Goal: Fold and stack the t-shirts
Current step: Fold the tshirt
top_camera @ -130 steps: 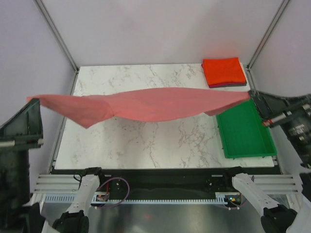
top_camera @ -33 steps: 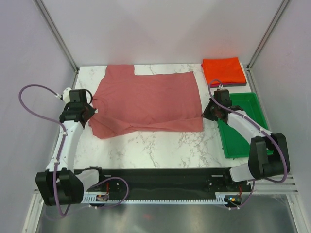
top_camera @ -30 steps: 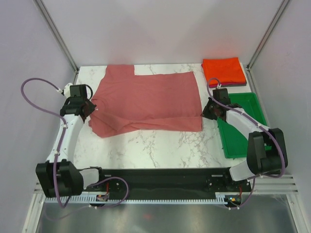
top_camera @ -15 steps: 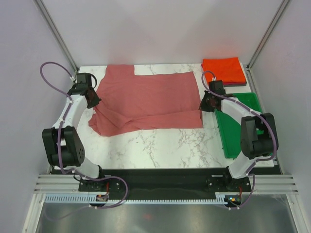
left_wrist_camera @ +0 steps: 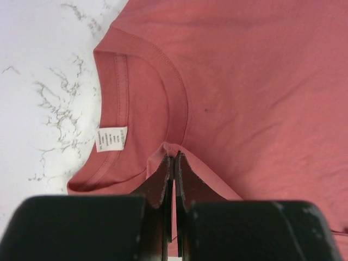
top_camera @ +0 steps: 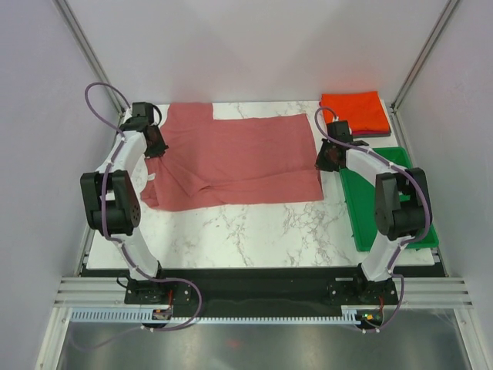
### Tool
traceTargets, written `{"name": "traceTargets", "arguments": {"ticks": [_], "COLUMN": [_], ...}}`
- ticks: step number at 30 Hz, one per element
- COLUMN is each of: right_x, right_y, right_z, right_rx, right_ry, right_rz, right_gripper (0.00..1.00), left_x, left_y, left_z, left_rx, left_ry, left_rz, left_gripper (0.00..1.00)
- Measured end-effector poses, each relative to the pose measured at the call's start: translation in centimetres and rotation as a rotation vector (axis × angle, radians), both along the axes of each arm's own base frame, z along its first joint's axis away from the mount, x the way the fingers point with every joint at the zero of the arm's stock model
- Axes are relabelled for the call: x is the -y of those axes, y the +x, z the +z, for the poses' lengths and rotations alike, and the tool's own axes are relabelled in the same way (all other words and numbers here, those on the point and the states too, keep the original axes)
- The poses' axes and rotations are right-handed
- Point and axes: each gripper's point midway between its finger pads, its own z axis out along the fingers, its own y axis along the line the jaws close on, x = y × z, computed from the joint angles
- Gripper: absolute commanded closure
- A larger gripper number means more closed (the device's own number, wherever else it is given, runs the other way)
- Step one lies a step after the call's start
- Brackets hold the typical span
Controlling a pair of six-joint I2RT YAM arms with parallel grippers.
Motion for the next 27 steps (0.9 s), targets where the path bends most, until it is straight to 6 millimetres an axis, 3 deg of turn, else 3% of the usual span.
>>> {"name": "traceTargets", "arguments": {"ticks": [10,27], "right_x": [0.7,0.9], "right_y": [0.4,2.7], "right_z": [-0.5,-0.4], "right_rx": [-0.014,0.007], "right_ry": [-0.043,-0.08], "right_rz": [-0.007,-0.002], "right_gripper": [1.0,1.0], "left_x": [2.0,3.4], "left_y": [4.0,6.1], "left_z": [-0.4,-2.9], "left_rx": [0.015,-0.019], "left_ry": [-0.001,0.007], "left_rz": [-0.104,-0.162], "left_gripper": [0.98,0.98]}}
